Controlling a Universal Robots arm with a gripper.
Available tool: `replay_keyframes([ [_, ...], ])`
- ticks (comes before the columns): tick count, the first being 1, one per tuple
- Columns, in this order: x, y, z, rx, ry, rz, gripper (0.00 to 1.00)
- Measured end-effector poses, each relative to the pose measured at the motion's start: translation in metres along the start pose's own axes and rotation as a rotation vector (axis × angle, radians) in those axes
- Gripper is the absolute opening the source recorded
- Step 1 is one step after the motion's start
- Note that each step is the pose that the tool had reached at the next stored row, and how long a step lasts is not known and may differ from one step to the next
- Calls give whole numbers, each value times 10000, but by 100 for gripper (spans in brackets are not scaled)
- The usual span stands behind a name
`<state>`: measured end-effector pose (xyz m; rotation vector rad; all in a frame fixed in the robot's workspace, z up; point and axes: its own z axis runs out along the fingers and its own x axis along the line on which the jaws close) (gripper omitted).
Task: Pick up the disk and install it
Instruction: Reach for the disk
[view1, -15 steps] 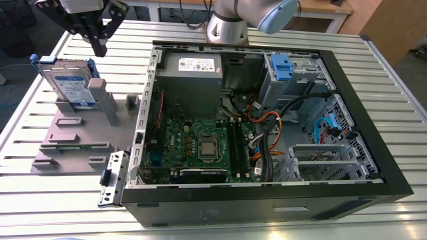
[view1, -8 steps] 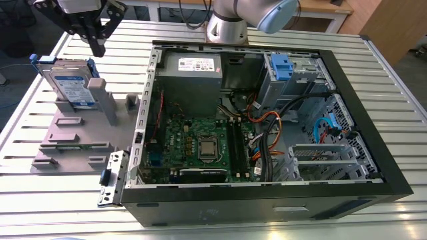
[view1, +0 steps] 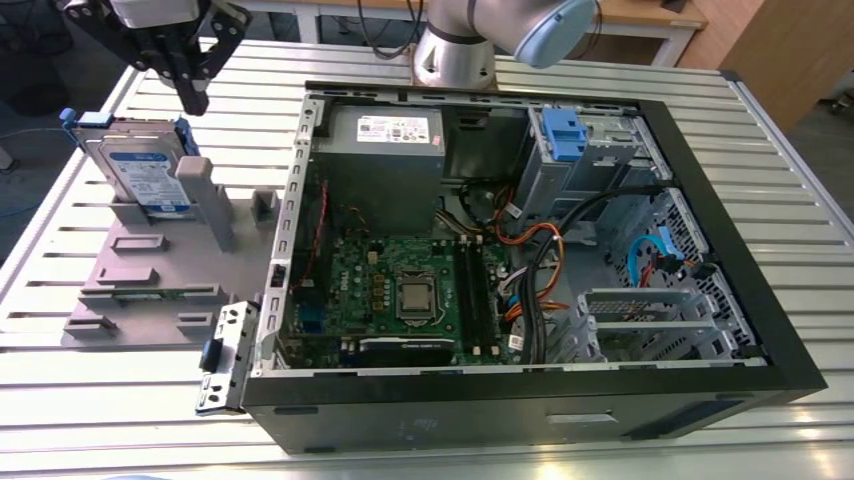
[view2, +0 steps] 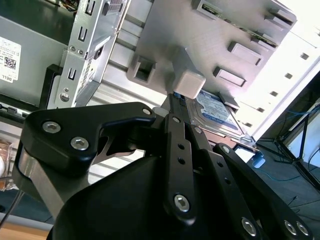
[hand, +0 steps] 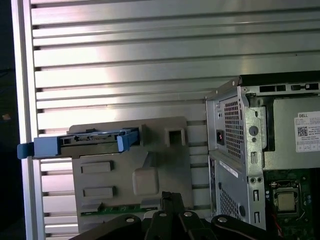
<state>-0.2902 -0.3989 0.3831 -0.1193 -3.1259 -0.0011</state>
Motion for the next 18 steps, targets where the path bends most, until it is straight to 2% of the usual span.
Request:
replay_keyframes([
  [18,42,-3,16,76,-7,1,11],
])
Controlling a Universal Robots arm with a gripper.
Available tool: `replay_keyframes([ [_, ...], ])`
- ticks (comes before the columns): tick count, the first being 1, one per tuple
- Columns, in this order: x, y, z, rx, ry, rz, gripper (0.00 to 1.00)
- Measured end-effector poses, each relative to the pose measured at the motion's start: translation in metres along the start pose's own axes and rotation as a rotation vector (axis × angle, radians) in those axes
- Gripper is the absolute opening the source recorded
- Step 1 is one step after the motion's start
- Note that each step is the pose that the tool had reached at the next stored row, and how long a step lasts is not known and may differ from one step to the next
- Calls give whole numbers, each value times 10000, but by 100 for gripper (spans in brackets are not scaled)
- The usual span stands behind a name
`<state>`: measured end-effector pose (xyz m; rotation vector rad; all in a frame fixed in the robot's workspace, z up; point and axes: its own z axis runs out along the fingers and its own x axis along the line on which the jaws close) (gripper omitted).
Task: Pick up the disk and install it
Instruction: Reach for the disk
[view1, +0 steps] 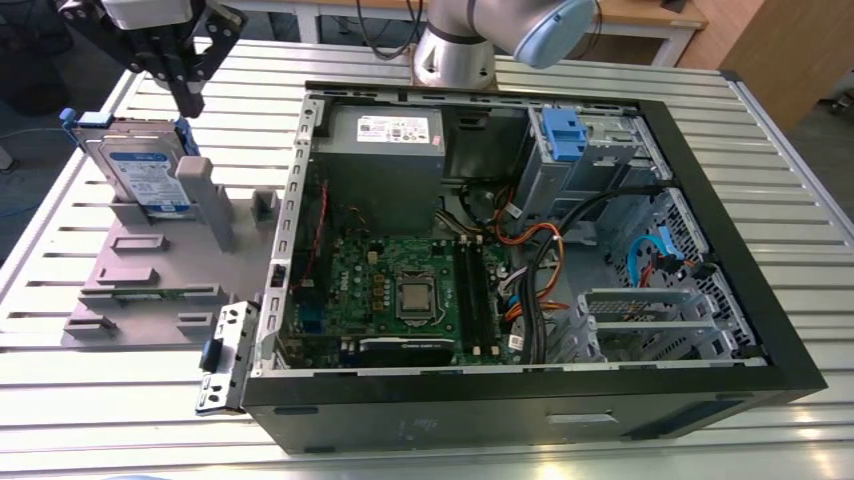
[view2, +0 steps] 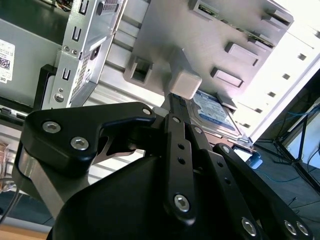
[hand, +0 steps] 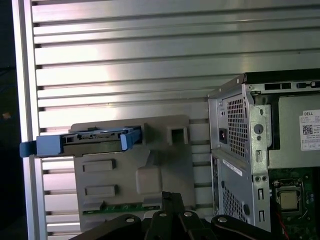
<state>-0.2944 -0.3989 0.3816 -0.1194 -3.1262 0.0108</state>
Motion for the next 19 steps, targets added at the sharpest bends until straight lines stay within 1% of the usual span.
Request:
replay_keyframes([
  [19,36,-3,15,88,-6,1,11],
])
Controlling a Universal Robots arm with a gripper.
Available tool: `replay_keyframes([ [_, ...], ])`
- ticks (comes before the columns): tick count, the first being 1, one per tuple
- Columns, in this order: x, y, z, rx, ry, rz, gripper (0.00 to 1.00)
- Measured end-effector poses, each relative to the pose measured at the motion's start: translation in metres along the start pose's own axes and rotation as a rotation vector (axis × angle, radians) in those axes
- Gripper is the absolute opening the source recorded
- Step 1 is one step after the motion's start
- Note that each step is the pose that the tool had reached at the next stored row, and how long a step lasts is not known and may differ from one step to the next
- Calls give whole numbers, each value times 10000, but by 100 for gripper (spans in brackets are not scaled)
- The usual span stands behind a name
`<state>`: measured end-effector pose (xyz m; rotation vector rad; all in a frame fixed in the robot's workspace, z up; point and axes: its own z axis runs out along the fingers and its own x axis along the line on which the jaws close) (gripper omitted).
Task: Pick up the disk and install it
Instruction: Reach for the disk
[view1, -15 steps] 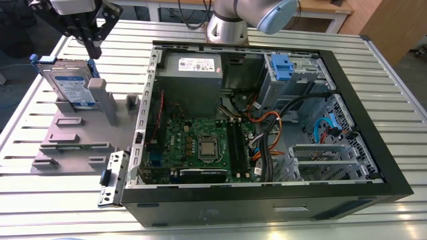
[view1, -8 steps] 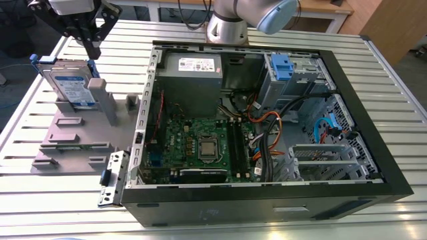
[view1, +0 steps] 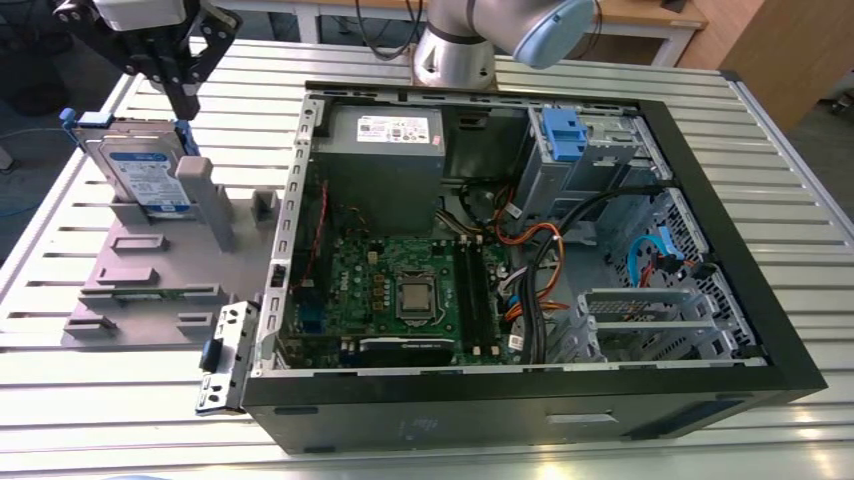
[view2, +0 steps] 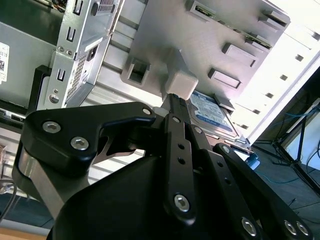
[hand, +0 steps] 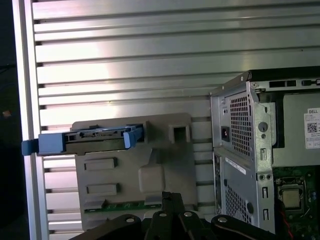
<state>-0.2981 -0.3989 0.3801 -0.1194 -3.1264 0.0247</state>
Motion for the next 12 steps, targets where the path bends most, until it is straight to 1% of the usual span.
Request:
replay_keyframes([
  [7,14,-1,5,17,-2,0,11],
  [9,102,-7,47,175,-14,3,11],
  [12,106,-7,48,181,-14,2,11],
])
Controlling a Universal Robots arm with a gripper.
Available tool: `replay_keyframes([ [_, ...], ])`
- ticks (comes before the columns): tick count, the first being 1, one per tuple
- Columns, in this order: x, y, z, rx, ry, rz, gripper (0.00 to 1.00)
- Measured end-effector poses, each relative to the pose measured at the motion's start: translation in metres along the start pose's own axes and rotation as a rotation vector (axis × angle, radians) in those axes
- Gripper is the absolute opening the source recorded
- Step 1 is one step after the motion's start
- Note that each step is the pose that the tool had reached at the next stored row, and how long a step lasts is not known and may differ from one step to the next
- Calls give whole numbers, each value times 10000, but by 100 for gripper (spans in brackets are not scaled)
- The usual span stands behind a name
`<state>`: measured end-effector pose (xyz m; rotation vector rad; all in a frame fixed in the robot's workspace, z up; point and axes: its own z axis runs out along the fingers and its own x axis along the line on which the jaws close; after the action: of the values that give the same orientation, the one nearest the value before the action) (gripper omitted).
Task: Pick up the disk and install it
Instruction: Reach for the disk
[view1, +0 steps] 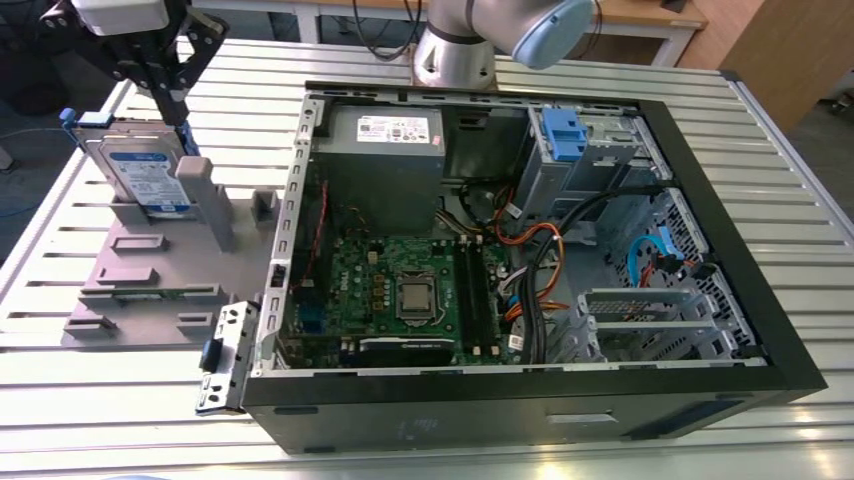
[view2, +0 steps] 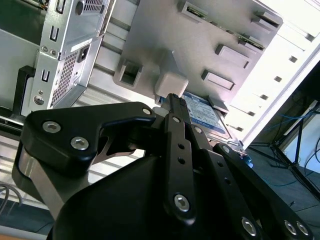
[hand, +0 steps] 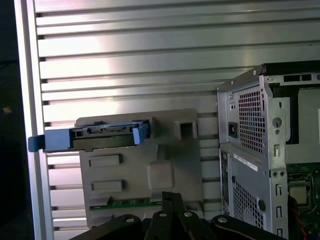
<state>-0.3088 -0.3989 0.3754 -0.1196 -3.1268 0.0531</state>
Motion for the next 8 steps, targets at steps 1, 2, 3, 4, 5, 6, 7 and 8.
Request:
replay_keyframes([
  [1,2,0,0,2,0,0,11],
  [2,4,0,1,4,0,0,11],
  [3,6,0,1,5,0,0,11],
  [4,7,-1,2,7,0,0,11],
  [5,9,-1,3,8,0,0,11],
  [6,56,-4,21,48,-4,0,11],
  [7,91,-6,39,86,-6,1,11],
  [8,91,-6,40,87,-5,1,11],
])
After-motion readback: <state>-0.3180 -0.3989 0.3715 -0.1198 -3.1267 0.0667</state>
